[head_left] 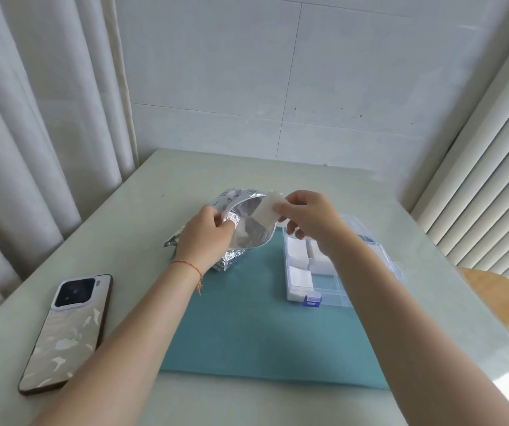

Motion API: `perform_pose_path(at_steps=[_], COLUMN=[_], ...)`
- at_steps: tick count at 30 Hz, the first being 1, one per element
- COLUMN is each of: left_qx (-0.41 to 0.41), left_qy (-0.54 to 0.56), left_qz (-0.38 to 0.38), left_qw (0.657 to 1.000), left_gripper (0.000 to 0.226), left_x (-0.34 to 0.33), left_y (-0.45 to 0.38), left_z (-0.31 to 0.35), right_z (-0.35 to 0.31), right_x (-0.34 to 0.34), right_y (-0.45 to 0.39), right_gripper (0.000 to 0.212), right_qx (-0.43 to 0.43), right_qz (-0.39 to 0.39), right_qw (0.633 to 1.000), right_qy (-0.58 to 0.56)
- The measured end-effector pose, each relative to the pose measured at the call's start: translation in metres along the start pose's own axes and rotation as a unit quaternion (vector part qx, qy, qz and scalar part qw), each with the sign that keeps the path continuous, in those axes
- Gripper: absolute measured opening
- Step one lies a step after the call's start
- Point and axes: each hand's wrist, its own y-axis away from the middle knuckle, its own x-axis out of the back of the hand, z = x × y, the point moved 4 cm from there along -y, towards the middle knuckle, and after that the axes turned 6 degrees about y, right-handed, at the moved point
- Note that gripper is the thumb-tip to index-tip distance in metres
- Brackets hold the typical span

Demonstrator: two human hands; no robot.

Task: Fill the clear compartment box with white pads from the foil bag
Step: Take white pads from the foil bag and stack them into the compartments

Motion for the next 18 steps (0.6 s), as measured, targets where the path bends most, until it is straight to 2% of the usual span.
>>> perform_pose_path(at_steps=[2,5,6,8,11,13,15,18], left_qx=[-0.028,-0.153,-0.187,-0.218,-0.193,-0.168,-0.133,-0.022], left_qy=[0.000,0.041,0.062,0.089,0.108,0.125,0.173,0.296], left_qz=[0.004,0.059,0.057,0.005,-0.112,-0.140,-0.166,-0.230], left_qw=[1.000,0.986,0.979,0.972,0.969,0.968,0.962,0.927], left_gripper=[0.023,0.024,0.022,0.022,0.041,0.046,0.045,0.032], left_x=[-0.003,-0.007,-0.008,-0.017,-0.037,-0.047,-0.055,-0.067], left_y=[0.003,0.012,0.016,0.021,0.028,0.030,0.031,0.033], left_z=[0.006,0.031,0.040,0.055,0.070,0.075,0.080,0.081], right_z=[0.003,0.006,0.006,0.005,0.007,0.010,0.012,0.012], right_x=[0.007,0.016,0.018,0.021,0.026,0.029,0.033,0.042], right_y=[0.005,0.014,0.017,0.022,0.027,0.028,0.028,0.026], right_gripper=[0.007,0.008,0.009,0.013,0.015,0.015,0.024,0.037], right_qx=[-0.016,-0.017,-0.014,-0.004,0.012,0.020,0.034,0.050], right_qz=[-0.034,-0.084,-0.099,-0.129,-0.168,-0.177,-0.183,-0.150], right_qw=[0.998,0.991,0.989,0.985,0.980,0.979,0.979,0.986], right_qy=[-0.053,-0.107,-0.113,-0.116,-0.109,-0.100,-0.079,-0.056])
